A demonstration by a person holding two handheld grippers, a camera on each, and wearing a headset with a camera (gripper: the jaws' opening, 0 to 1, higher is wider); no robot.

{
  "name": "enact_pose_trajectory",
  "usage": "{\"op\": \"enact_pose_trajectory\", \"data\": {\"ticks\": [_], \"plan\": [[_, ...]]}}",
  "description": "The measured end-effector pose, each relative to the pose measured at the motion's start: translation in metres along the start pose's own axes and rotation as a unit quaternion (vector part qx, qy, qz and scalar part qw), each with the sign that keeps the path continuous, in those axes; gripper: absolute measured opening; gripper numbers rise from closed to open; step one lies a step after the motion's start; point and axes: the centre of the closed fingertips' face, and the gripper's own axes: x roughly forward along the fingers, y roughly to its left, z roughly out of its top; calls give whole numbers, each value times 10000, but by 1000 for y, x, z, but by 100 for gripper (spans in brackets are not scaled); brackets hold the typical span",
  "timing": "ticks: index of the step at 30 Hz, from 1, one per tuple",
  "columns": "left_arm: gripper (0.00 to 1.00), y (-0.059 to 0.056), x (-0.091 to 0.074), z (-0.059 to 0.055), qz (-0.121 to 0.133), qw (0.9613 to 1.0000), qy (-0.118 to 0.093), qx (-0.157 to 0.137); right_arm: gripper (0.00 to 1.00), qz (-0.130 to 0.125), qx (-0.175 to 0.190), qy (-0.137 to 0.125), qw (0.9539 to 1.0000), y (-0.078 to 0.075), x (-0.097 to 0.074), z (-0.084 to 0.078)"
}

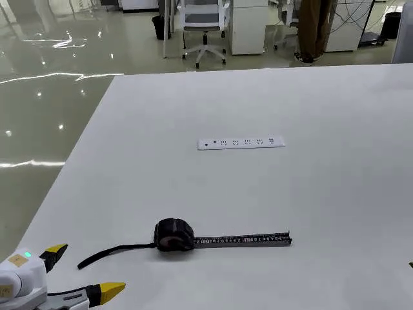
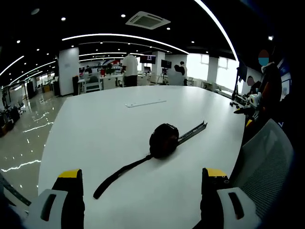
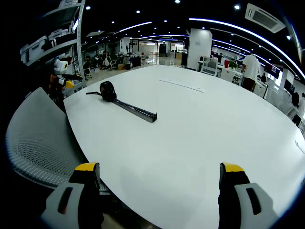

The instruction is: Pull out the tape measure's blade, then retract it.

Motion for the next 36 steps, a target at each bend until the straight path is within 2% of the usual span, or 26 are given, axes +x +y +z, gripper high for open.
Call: {"op": "enact_pose_trajectory", "data": {"ticks": [4,9,13,17,21,22,29,36], "plan": [[100,-2,-2,6,-47,9999,-127,9,100,6,-12,15,10000,-2,-2,-3],[100,-9,0,-2,-186,9998,14,-9,100,-66,3,100,9999,-9,-9,-12],[100,-9,2,-4,-131,9999,-7,-87,100,-46,-43,149,9999,-10,-11,-16],[100,-15,4,-4,-161,9999,17,-53,100,-62,2,183,9998,-14,-12,-20],[100,-14,4,-4,-153,9999,45,-21,100,-40,-7,169,9998,-14,-10,-19],[100,-9,4,-7,-140,9999,54,-28,100,-22,-7,173,9998,-13,-9,-19],[100,-3,1,-6,-53,10000,57,-13,100,66,-76,189,9998,-4,-6,-18],[100,-6,0,-7,5,10000,-17,-54,100,83,-101,224,9997,-4,-6,-18]]}}
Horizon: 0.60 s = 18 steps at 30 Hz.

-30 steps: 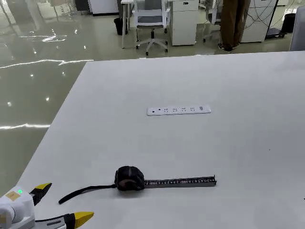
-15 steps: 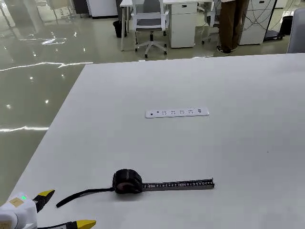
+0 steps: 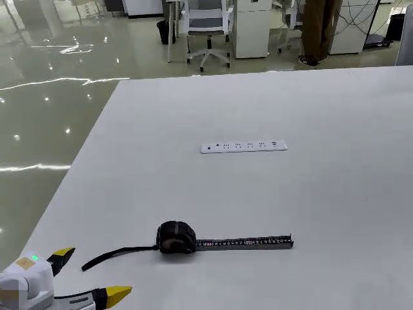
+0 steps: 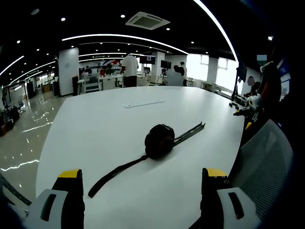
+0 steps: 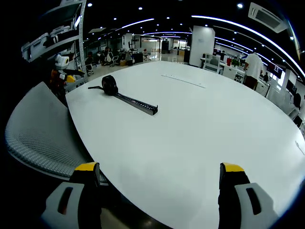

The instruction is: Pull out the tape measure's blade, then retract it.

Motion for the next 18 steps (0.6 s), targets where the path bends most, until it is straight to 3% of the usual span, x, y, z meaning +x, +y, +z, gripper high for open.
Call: {"op": "enact_pose_trajectory", "data": {"ticks": [7,12,18], "plan": [[100,-7,6,0,-7,10000,-40,-45,100,92,-86,48,9999,3,4,4],[100,-10,12,-1,-52,10000,18,10,100,59,-107,28,9999,-2,7,6],[100,-10,22,7,36,10000,59,67,100,126,-265,109,9995,-4,12,12]]}}
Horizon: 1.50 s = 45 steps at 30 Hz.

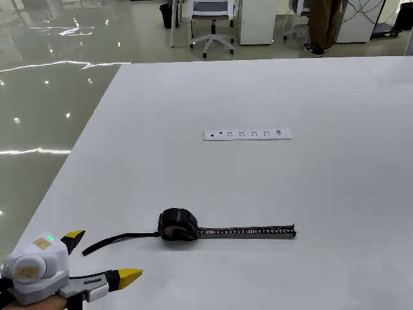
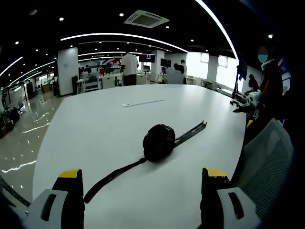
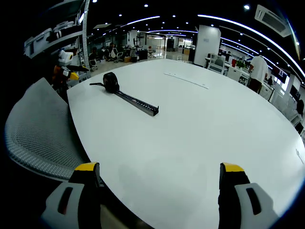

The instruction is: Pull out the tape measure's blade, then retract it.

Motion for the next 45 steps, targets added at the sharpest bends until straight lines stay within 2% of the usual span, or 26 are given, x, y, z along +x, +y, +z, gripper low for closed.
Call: {"op": "enact_pose_trajectory", "data": {"ticks": [4,7,11,14,16,17,18,19,20,22,23,24,25,27,30,31,32,33,34,35,37,38,40,41,44,45], "plan": [[100,-1,10,6,23,9999,-9,-139,100,72,-121,-16,9999,-1,3,8],[100,-6,20,12,39,9999,21,-165,100,188,-473,143,9986,-5,10,10],[100,-13,39,25,88,9998,5,-174,100,424,-901,297,9946,-7,24,25],[100,-16,54,33,182,9989,-104,-419,100,625,-1151,387,9906,-8,34,39],[100,-20,64,37,322,9963,-234,-768,100,733,-1297,441,9879,-11,43,48],[100,-23,69,37,375,9941,-336,-961,99,798,-1306,452,9872,-11,48,52],[100,-34,75,34,338,9919,-421,-1152,99,873,-1333,474,9861,-12,54,56],[100,-40,78,26,334,9942,-349,-959,99,921,-1369,508,9850,-11,58,59],[100,-41,81,12,582,9956,-139,-726,99,981,-1470,571,9826,-10,64,62],[100,-46,85,0,708,9959,183,-534,98,1077,-1630,658,9785,-9,72,65],[100,-54,92,8,446,9982,154,-369,98,1143,-1704,686,9763,-8,78,68],[100,-57,96,18,380,9989,-29,-257,97,1199,-1747,684,9749,-7,83,71],[100,-58,101,21,359,9991,0,-215,96,1286,-1849,708,9717,-7,91,73],[100,-58,105,24,363,9991,23,-214,94,1377,-1984,794,9672,-6,101,75],[100,-58,110,29,462,9974,-153,-528,92,1484,-2049,812,9641,-8,124,84],[100,-56,110,29,535,9963,-258,-628,91,1505,-2084,799,9631,-10,131,85],[100,-52,108,30,684,9935,-513,-757,89,1533,-2168,767,9610,-9,139,88],[100,-50,106,27,766,9918,-587,-841,86,1600,-2279,792,9572,-7,144,89],[99,-46,105,18,869,9912,-511,-854,81,1692,-2435,879,9510,-6,148,86],[99,-41,102,6,992,9909,-387,-825,79,1715,-2494,964,9482,-6,156,84],[100,-37,100,-1,1060,9894,-285,-951,74,1840,-2551,1004,9439,0,162,84],[100,-33,100,-1,1099,9864,-254,-1196,72,1916,-2569,1062,9413,1,167,82],[100,-26,99,11,1131,9868,-540,-1026,66,1995,-2589,1191,9375,2,174,79],[100,-24,98,10,1196,9868,-525,-961,64,2002,-2598,1204,9370,4,176,80],[100,-21,98,8,1214,9834,-575,-1217,59,2048,-2524,1302,9367,4,181,82],[100,-20,99,7,1244,9834,-551,-1199,56,2100,-2577,1337,9336,4,182,81]]}}
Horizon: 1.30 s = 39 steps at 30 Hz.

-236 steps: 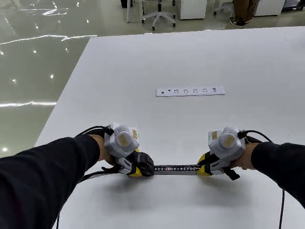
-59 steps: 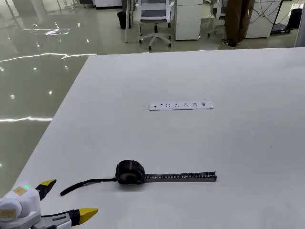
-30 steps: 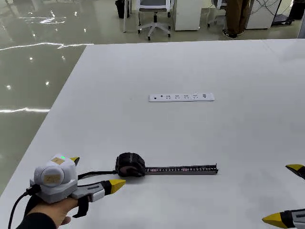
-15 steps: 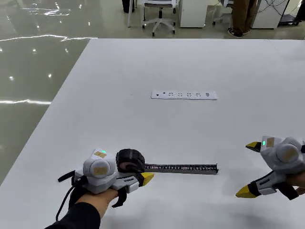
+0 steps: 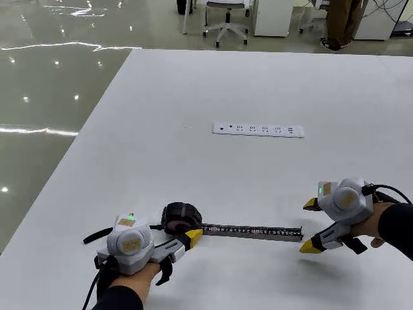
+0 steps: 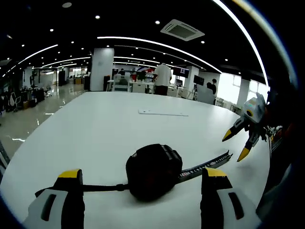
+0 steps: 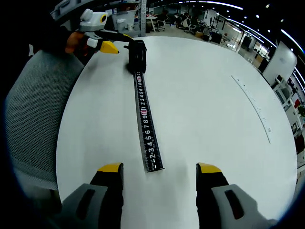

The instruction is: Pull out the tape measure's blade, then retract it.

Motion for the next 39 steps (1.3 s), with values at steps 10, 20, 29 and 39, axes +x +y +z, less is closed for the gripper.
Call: {"op": "enact_pose_trajectory", "data": {"ticks": [10,20,29,39], "plan": [[99,-17,4,-9,-226,9994,114,222,35,536,-860,765,9919,12,10,-7],[98,-25,5,-9,-380,9990,100,224,18,679,-313,772,9942,11,14,-11],[99,-20,8,-5,-286,9995,20,157,11,646,-779,1029,9895,11,15,-11],[84,-22,27,3,-216,9997,48,80,11,452,-279,983,9937,12,15,-11]]}}
